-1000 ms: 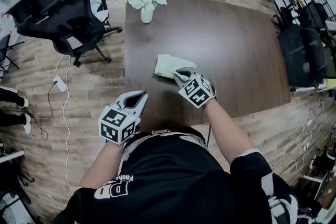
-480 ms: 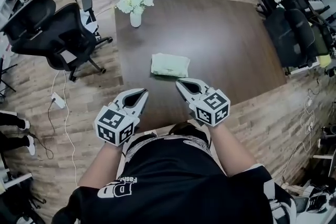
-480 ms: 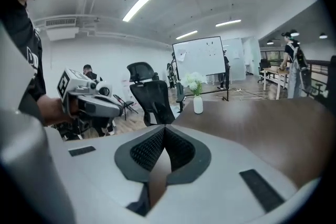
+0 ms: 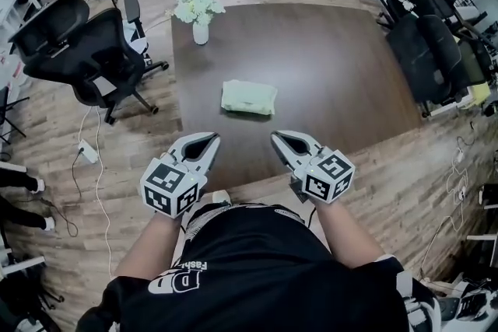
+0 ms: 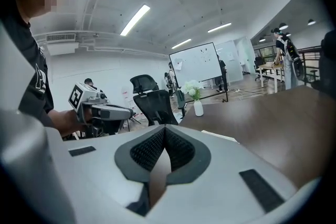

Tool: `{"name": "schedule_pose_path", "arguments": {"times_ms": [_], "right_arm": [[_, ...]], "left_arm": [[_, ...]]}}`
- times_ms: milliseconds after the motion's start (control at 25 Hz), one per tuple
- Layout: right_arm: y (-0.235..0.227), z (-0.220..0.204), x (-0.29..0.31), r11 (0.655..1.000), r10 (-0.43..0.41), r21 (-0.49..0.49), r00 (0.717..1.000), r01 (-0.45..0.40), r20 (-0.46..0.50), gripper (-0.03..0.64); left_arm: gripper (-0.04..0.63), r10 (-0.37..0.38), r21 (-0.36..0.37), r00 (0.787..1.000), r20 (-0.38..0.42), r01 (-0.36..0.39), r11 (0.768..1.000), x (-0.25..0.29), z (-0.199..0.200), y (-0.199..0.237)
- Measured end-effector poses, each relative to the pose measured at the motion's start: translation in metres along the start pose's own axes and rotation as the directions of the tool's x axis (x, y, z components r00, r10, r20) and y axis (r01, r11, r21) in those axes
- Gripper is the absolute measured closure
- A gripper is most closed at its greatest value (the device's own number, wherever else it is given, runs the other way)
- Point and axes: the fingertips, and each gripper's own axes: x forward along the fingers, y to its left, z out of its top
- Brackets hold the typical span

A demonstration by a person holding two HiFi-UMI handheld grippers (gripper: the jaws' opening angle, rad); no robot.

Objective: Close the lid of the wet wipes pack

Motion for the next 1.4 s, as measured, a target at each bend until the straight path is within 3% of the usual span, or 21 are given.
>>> {"name": "schedule_pose_path", "arguments": {"times_ms": [360,920,1400], "right_arm": [[0.013,-0.011,-0.053,1.0,0.021,0.007,0.999,-0.021,0.034,0.612],[0.029,-0.048,-0.101,0.998,0.056,0.005,0.998,-0.056,0.008,0.612],[0.037,-0.065,-0.121,0.998,0.057,-0.006,0.998,-0.057,0.005,0.612]], "left_arm": [[0.575,0.018,-0.061,1.0,0.014,-0.017,0.998,0.008,-0.011,-0.055],[0.577,0.11,-0.067,0.994,-0.007,-0.11,0.992,-0.006,-0.045,-0.101],[0.575,0.102,-0.047,0.995,-0.015,-0.103,0.994,-0.008,-0.054,-0.13]]}}
